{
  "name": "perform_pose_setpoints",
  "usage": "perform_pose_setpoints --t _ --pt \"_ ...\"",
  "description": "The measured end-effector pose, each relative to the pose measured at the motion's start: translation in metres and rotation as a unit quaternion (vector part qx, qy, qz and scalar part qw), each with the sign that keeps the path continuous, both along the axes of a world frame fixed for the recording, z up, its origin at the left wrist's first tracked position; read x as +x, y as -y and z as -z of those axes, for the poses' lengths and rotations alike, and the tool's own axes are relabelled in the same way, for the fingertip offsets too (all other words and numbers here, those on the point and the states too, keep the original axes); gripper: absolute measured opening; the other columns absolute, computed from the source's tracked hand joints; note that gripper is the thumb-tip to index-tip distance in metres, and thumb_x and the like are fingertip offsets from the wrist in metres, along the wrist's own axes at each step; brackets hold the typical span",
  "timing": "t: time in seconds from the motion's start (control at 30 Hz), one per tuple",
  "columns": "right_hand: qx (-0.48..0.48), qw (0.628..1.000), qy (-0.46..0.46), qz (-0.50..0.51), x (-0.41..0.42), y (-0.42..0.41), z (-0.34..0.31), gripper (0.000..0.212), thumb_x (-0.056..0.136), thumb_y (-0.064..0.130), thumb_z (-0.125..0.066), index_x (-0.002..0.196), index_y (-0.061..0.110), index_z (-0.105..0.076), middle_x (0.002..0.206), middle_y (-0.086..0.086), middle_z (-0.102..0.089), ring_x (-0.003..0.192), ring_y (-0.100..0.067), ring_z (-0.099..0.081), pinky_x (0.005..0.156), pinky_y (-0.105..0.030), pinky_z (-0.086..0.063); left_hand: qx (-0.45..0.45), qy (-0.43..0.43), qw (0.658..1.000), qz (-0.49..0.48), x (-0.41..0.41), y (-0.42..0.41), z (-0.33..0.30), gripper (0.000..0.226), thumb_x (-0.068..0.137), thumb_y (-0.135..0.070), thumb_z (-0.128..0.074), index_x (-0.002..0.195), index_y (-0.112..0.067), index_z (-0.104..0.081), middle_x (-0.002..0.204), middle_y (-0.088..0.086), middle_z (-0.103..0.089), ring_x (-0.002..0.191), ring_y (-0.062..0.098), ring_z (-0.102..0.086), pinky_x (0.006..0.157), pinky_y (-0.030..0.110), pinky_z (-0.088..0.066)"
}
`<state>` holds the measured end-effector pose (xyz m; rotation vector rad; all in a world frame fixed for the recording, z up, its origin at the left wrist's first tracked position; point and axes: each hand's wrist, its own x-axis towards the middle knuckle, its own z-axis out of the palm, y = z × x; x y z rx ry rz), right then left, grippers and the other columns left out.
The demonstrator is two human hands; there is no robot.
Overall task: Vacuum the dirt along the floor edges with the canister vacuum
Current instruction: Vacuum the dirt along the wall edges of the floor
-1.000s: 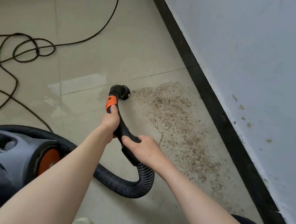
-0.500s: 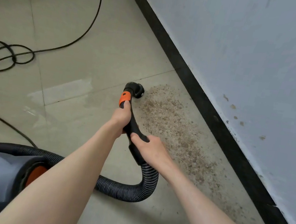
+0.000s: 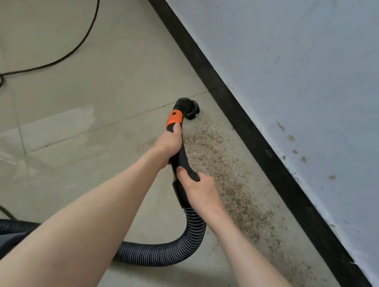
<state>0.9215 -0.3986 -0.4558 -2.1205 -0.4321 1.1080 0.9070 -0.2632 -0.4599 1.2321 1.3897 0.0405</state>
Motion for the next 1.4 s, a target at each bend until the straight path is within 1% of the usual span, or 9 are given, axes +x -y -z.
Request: perform_pose_setpoints --t 0.27,0.4,0.5,0.63,0.8,0.97,1.03,1.13,1.4 --pt "0.014 0.997 0.004 0.075 0.007 0.007 0.021 0.060 0.056 0.076 -0.050 0.071 0.018 -0.058 0.064 -0.002 -0.063 0.054 -0.023 -0.066 0.056 -0.046 -0.058 0.027 0.006 0.998 0.060 0.027 0.002 0.022 0.060 0.099 -0.050 -0.024 0.116 0.001 -0.051 0.098 0.015 -0.061 0.090 0.030 -0.061 0.084 0.037 -0.052" --pt "0.031 0.993 -0.005 0.116 0.002 0.024 0.034 0.043 0.081 0.059 -0.060 0.075 0.017 -0.057 0.068 -0.007 -0.062 0.054 -0.025 -0.064 0.044 -0.034 -0.054 0.041 -0.001 0.993 0.112 0.034 0.019 0.027 0.062 0.099 -0.051 -0.026 0.121 0.002 -0.048 0.108 0.018 -0.060 0.092 0.032 -0.062 0.084 0.039 -0.052" --pt "0.052 0.989 -0.010 0.141 -0.001 0.035 0.036 0.038 0.087 0.052 -0.061 0.074 0.017 -0.057 0.064 -0.004 -0.059 0.041 -0.014 -0.058 0.038 -0.021 -0.043 0.069 -0.021 0.987 0.146 0.037 0.030 0.027 0.054 0.099 -0.051 -0.026 0.107 -0.002 -0.046 0.087 0.011 -0.055 0.071 0.022 -0.054 0.062 0.031 -0.045" --pt "0.059 0.984 -0.021 0.166 -0.011 0.045 0.033 0.039 0.086 0.053 -0.061 0.077 0.016 -0.059 0.066 -0.005 -0.062 0.046 -0.019 -0.062 0.042 -0.025 -0.048 0.074 -0.016 0.984 0.160 0.033 0.039 0.027 0.062 0.099 -0.051 -0.027 0.124 0.003 -0.045 0.101 0.014 -0.059 0.092 0.031 -0.061 0.071 0.034 -0.048" --pt "0.049 0.978 -0.025 0.203 -0.026 0.066 0.033 0.038 0.087 0.054 -0.060 0.080 0.017 -0.060 0.073 -0.006 -0.065 0.050 -0.018 -0.063 0.042 -0.023 -0.048 0.092 -0.004 0.977 0.190 0.024 0.063 0.032 0.048 0.099 -0.050 -0.028 0.096 -0.006 -0.045 0.075 0.006 -0.050 0.060 0.017 -0.047 0.049 0.027 -0.035" --pt "0.080 0.965 -0.026 0.249 -0.041 0.088 0.034 0.037 0.086 0.051 -0.062 0.075 0.016 -0.063 0.062 -0.002 -0.063 0.044 -0.014 -0.059 0.040 -0.022 -0.045 0.073 0.015 0.977 0.199 0.018 0.086 0.031 0.061 0.098 -0.052 -0.031 0.127 0.000 -0.045 0.116 0.019 -0.059 0.079 0.026 -0.059 0.053 0.029 -0.041" --pt "0.105 0.956 -0.025 0.274 -0.042 0.089 0.033 0.037 0.085 0.049 -0.064 0.071 0.015 -0.064 0.053 0.003 -0.061 0.041 -0.014 -0.058 0.039 -0.022 -0.044 0.089 0.020 0.975 0.204 0.018 0.088 0.025 0.061 0.098 -0.052 -0.031 0.128 0.000 -0.044 0.117 0.019 -0.058 0.087 0.028 -0.061 0.055 0.030 -0.043" --pt "0.127 0.962 -0.004 0.242 -0.037 0.078 0.030 0.040 0.081 0.054 -0.063 0.070 0.015 -0.063 0.055 0.000 -0.060 0.041 -0.014 -0.058 0.039 -0.024 -0.046 0.087 0.059 0.981 0.163 0.016 0.074 0.015 0.062 0.097 -0.052 -0.033 0.130 0.000 -0.041 0.118 0.020 -0.058 0.101 0.037 -0.061 0.080 0.041 -0.053" --pt "0.123 0.984 -0.030 0.124 -0.024 0.019 0.028 0.049 0.061 0.069 -0.057 0.057 0.020 -0.057 0.042 0.006 -0.056 0.038 -0.019 -0.059 0.040 -0.033 -0.053 0.109 0.010 0.992 0.069 0.000 0.008 0.013 0.058 0.098 -0.049 -0.031 0.125 -0.001 -0.048 0.107 0.013 -0.055 0.100 0.031 -0.058 0.077 0.036 -0.048"
